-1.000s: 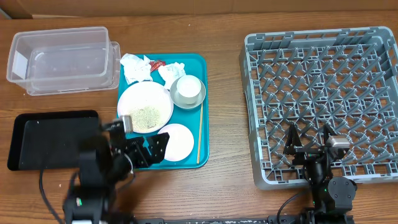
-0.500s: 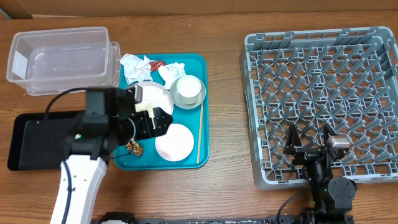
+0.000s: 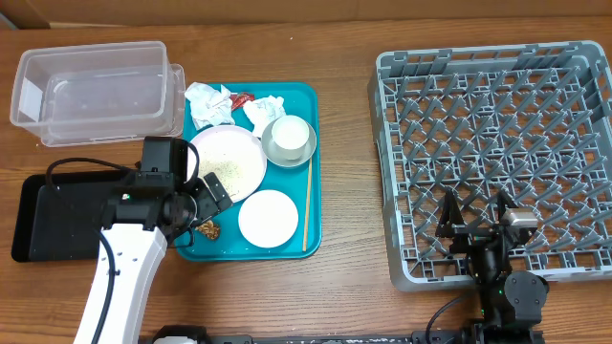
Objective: Sort waste into correct bins and load items into the dishwasher
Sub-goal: 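Move the left gripper over the brown food scrap on the teal tray, then close the left gripper on the brown food scrap and lift it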
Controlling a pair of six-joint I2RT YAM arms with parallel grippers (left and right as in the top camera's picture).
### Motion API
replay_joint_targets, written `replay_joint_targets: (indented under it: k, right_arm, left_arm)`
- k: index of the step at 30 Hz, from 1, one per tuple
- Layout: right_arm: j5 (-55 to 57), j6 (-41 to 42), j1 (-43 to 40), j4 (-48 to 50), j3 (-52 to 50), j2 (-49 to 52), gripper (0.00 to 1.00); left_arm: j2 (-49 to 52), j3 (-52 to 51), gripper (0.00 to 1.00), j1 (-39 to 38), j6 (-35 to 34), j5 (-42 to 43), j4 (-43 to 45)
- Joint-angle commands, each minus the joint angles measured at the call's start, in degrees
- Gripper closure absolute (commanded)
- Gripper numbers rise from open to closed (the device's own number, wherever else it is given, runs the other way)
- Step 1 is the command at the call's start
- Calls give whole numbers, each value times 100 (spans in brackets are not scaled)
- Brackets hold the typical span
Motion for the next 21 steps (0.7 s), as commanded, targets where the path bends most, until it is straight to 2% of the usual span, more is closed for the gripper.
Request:
replay_joint_targets:
  k: [1, 5, 7, 9, 14, 19, 21]
  right_arm:
    - [55, -37, -37, 35, -59, -50, 0]
    - [55, -37, -37, 35, -59, -50, 0]
    - [55, -37, -37, 35, -59, -50, 0]
    - [55, -37, -37, 35, -59, -50, 0]
    - [55, -37, -37, 35, -59, -50, 0]
    - [55, -37, -37, 35, -59, -50, 0]
    - [55, -37, -37, 35, -59, -50, 0]
  left_arm:
    - [133, -28, 0, 22, -763, -192, -33]
    - [262, -216, 0, 22, -1499, 37, 15]
    - [326, -271, 0, 22, -1547, 402, 7]
    - [400, -295, 0, 22, -1303, 540, -63]
    - [595, -330, 0, 39, -1425, 289, -94]
    - [822, -334, 4, 39, -2280, -249, -179]
    - [960, -337, 10, 39, -2555, -466, -181]
